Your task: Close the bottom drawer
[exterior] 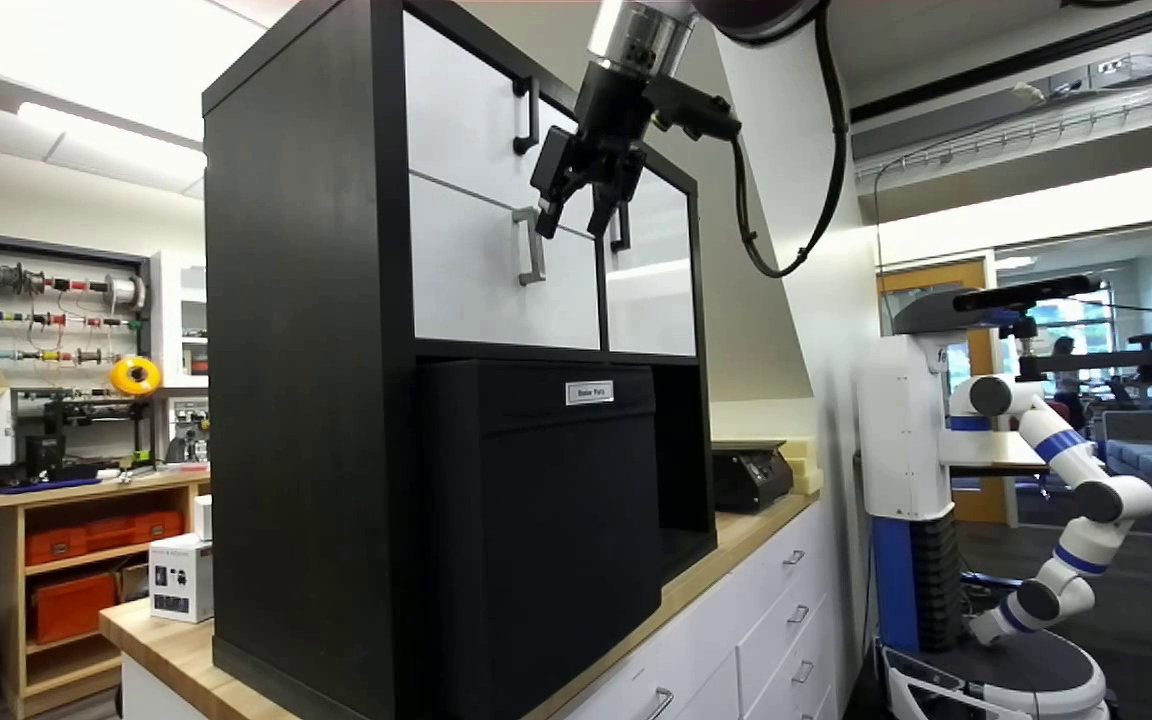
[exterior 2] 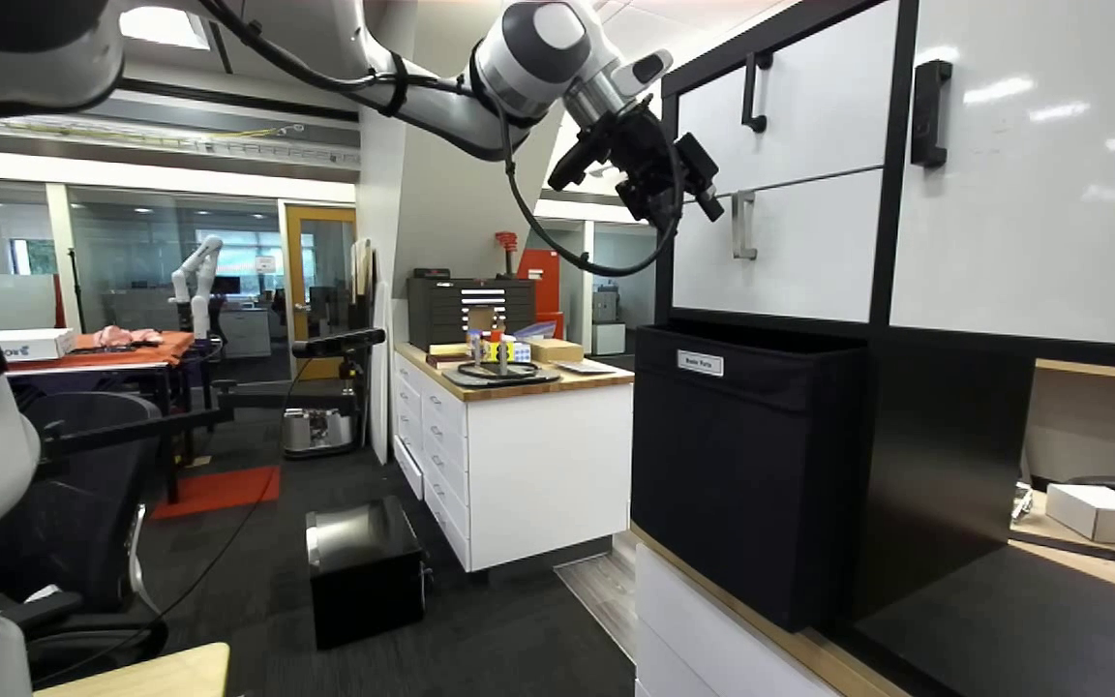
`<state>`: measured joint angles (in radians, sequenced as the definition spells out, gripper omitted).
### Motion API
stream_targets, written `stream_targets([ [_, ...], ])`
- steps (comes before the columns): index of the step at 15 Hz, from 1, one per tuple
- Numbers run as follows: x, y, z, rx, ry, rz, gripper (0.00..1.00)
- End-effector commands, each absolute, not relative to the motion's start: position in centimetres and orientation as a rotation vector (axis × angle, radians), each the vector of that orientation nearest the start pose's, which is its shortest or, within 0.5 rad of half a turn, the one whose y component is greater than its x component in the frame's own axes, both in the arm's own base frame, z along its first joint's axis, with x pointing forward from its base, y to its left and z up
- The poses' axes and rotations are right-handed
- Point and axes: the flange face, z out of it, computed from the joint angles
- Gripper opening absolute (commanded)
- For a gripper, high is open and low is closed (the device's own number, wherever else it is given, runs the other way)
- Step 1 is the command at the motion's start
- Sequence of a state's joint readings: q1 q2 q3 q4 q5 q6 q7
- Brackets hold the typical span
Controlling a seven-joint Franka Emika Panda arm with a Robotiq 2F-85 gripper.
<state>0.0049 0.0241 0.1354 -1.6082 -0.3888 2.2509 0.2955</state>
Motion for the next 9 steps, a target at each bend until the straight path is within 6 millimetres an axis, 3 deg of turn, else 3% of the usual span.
stream_targets([
  [1, 59.2, 7.7, 67.0, -3.199, 0.025, -0.881, 1.0],
  [7, 57.2, 8.1, 65.5, -3.259, 0.075, -0.688, 1.0],
  [8, 59.0, 8.1, 65.3, -3.249, 0.064, -0.738, 1.0],
  [9, 58.8, 8.2, 65.3, -3.255, 0.064, -0.725, 1.0],
])
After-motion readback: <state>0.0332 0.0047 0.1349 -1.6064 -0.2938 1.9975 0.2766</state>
